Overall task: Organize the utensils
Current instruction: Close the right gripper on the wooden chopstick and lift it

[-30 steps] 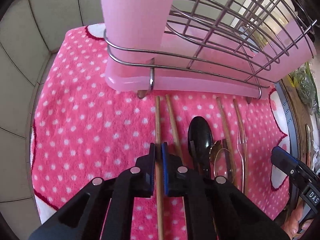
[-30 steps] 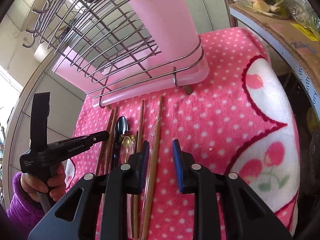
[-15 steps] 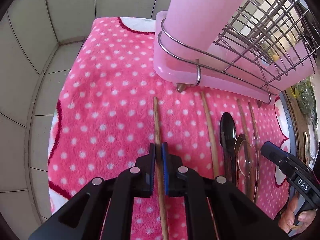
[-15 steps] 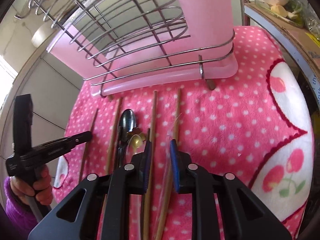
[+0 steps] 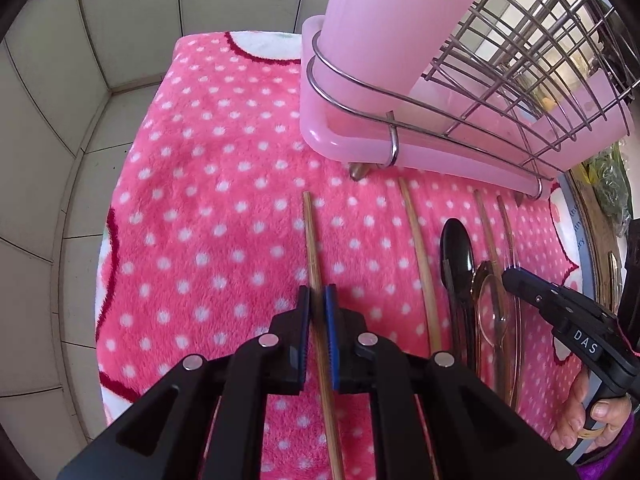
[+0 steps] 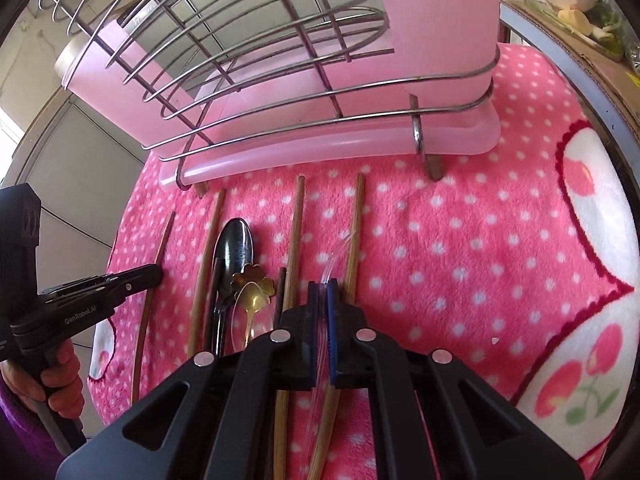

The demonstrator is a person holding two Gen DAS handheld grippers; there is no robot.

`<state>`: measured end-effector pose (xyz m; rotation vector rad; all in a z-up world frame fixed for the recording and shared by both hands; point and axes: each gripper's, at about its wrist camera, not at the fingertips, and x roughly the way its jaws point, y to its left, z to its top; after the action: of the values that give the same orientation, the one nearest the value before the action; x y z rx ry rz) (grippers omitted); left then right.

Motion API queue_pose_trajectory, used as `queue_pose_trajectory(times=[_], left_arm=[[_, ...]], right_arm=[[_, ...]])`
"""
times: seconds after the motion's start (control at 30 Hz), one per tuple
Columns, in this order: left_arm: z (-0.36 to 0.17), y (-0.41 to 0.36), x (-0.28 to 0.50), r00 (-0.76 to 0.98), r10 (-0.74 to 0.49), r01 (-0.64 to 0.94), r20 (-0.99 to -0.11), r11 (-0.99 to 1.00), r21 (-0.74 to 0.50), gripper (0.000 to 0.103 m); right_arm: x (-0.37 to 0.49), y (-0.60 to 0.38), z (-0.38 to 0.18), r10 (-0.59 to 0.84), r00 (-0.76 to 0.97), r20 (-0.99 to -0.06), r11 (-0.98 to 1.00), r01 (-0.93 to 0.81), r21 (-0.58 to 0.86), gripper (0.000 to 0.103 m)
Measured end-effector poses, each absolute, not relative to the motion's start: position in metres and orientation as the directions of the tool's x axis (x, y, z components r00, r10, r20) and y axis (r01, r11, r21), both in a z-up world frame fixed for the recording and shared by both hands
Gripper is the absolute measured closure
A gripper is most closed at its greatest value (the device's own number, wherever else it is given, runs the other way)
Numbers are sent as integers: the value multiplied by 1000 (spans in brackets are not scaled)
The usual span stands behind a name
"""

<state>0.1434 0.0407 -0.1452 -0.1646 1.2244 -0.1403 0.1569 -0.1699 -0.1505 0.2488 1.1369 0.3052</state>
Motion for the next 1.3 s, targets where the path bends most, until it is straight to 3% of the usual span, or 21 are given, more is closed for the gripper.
queue_pose_trajectory(times=[0.3,0.47,0.67,1.3], left_arm=[[-145,38,141,330,-199,16,-923,978,-206,96],[-146,38,145,309,-203,18,-929,978,-208,96],[-147,38,148,300,-208,18,-931,977,-213,96],[-148,34,150,292,-193,24,-937,981,-195,96]], right_arm=[[154,-176,-147,384,359,-851,923,-116,368,98],[152,-185,-142,441,329,-835,897,-134,421,82],[150,-205,-125,479,361,-800,875,-117,470,82],[175,-181,-137,216,359,-908,974,-142,175,81]])
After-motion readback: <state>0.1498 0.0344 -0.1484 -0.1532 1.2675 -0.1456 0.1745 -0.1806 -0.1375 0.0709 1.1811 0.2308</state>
